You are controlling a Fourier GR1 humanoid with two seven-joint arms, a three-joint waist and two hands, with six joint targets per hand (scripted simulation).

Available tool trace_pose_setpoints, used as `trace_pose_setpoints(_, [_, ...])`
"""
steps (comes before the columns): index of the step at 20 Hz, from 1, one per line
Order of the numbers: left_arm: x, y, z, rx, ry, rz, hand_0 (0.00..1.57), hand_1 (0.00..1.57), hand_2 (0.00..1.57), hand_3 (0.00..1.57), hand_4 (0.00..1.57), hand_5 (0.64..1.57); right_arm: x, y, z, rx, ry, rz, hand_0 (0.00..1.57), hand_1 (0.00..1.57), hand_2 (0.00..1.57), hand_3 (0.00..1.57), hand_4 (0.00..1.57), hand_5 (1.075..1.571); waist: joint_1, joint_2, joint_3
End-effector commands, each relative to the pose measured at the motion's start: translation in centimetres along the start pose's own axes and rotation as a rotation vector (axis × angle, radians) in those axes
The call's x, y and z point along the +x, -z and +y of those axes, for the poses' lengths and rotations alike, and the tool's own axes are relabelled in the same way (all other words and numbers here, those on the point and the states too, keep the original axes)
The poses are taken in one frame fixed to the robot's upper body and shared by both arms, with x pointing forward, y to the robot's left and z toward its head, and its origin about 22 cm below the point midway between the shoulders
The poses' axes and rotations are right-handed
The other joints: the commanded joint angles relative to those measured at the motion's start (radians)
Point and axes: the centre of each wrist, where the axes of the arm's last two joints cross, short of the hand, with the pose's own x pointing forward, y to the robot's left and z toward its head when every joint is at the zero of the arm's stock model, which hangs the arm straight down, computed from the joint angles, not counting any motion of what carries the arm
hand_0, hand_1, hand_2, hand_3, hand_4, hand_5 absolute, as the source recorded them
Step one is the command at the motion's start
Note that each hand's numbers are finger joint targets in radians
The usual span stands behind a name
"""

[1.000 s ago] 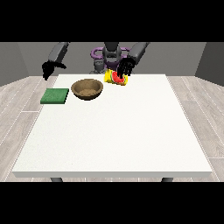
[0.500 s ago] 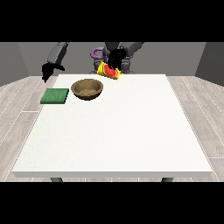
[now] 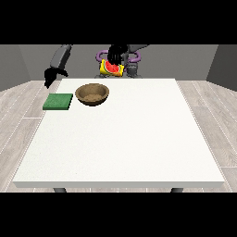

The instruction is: Pick the cup and pour the ball into the bowl, then pick the bowl and place it on the pad

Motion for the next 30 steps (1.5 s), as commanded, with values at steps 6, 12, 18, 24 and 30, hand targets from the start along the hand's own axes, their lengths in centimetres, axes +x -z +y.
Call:
trace_pose_setpoints(6, [1.3,-0.2,0.1,-0.084,0.245,-0.154,0.38,0.38,1.57,1.57,0.96,1.571,0.7,1.2,0.5,0.048,0.035,-0.038,0.00,0.00,0.15,0.28,0.43,1.529,-0.024,0.008,-0.0001])
trace_pose_setpoints(12, [0.8,0.8,2.0,-0.048,0.275,-0.145,1.48,1.48,1.57,1.57,1.13,1.539,1.4,1.6,0.0,0.075,0.037,-0.063,0.00,0.00,0.26,0.39,0.43,1.526,-0.050,0.035,-0.0005])
trace_pose_setpoints(18, [-3.9,0.4,3.4,0.032,0.078,-0.069,0.21,0.21,1.57,1.57,1.02,1.569,-0.1,-0.8,-0.9,0.006,0.050,0.079,0.00,0.00,0.34,0.33,0.72,1.559,0.060,0.007,-0.0006])
trace_pose_setpoints(24, [-12.7,-5.2,-2.2,0.067,-0.254,0.145,1.52,1.52,1.57,1.57,0.87,1.514,1.3,-2.1,-4.0,-0.054,0.043,0.033,0.00,0.00,0.34,0.33,0.72,1.559,0.141,0.052,-0.0053])
trace_pose_setpoints(30, [-11.8,-10.9,-7.8,0.162,-0.681,0.211,1.27,1.27,1.09,0.80,1.40,1.571,3.6,0.8,-3.7,-0.107,0.045,-0.108,0.00,0.00,0.35,0.30,0.71,1.553,0.228,0.248,-0.0135])
